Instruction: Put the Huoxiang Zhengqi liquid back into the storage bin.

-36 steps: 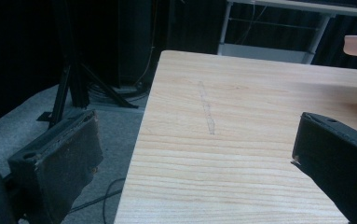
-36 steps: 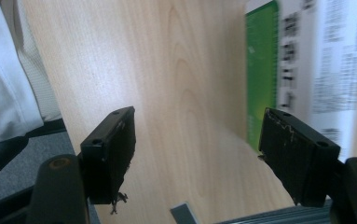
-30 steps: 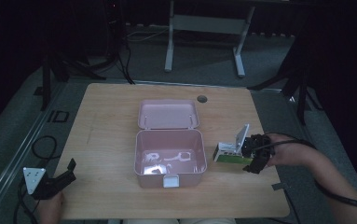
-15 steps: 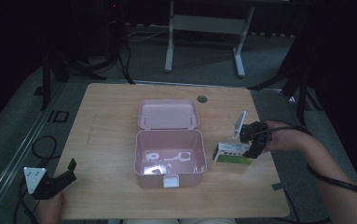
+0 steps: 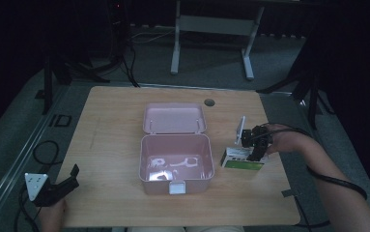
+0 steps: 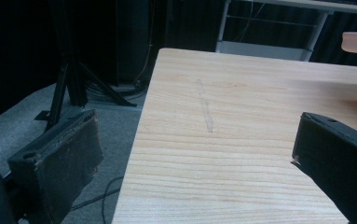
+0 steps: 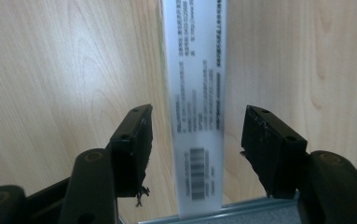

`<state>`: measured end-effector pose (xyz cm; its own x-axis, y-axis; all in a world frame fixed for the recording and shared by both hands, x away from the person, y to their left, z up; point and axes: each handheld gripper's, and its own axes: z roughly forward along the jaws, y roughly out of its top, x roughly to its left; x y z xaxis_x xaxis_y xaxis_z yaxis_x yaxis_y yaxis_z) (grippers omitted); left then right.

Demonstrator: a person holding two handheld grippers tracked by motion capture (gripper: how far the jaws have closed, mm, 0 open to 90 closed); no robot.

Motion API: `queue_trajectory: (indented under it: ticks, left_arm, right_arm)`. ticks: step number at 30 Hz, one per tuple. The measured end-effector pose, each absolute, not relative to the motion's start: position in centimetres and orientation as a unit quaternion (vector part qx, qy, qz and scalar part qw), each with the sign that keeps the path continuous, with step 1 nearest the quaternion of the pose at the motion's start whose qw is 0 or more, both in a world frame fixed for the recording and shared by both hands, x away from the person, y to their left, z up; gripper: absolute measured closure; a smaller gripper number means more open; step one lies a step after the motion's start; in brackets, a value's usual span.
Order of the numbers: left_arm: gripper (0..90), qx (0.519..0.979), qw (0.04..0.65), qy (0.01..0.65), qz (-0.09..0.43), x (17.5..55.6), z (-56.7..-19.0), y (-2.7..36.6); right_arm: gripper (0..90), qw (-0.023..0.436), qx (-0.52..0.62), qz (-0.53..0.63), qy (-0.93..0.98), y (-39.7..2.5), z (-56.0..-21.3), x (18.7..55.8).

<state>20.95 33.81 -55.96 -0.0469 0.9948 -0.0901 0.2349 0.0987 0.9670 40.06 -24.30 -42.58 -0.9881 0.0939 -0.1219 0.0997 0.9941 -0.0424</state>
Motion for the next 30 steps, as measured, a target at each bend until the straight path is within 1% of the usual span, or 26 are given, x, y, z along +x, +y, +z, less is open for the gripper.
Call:
queue_trajectory:
  ticks: [3, 10, 11, 16, 19, 20, 22, 30]
  left_arm:
    - [1.6, 0.524, 0.450, 0.588, 0.421, 21.0, -56.0, 33.8]
    - [1.6, 0.524, 0.450, 0.589, 0.420, 21.0, -56.0, 33.8]
    - [1.6, 0.524, 0.450, 0.589, 0.420, 21.0, -56.0, 33.8]
    - [1.6, 0.525, 0.449, 0.589, 0.419, 21.0, -56.0, 33.8]
    - [1.6, 0.526, 0.449, 0.588, 0.419, 21.0, -56.0, 33.8]
    - [1.6, 0.526, 0.449, 0.588, 0.419, 21.0, -56.0, 33.8]
    - [1.6, 0.526, 0.449, 0.588, 0.419, 21.0, -56.0, 33.8]
    - [1.6, 0.528, 0.446, 0.589, 0.419, 21.1, -56.0, 33.7]
  right_arm:
    - [45.0, 0.058, 0.043, -0.025, 0.997, -24.2, -43.1, 40.3]
    - [48.0, 0.033, 0.049, -0.034, 0.998, -24.1, -44.5, 41.1]
    - [49.7, 0.032, 0.048, -0.035, 0.998, -24.0, -44.7, 41.2]
    - [52.2, 0.018, 0.046, -0.046, 0.998, -23.9, -45.8, 41.4]
    - [56.2, 0.012, 0.044, -0.048, 0.998, -23.7, -46.2, 41.5]
    - [59.1, 0.014, 0.041, -0.051, 0.998, -23.7, -46.3, 41.5]
    - [60.6, 0.013, 0.035, -0.053, 0.998, -23.6, -46.4, 41.5]
    - [62.1, -0.003, 0.028, -0.051, 0.998, -23.5, -46.3, 41.4]
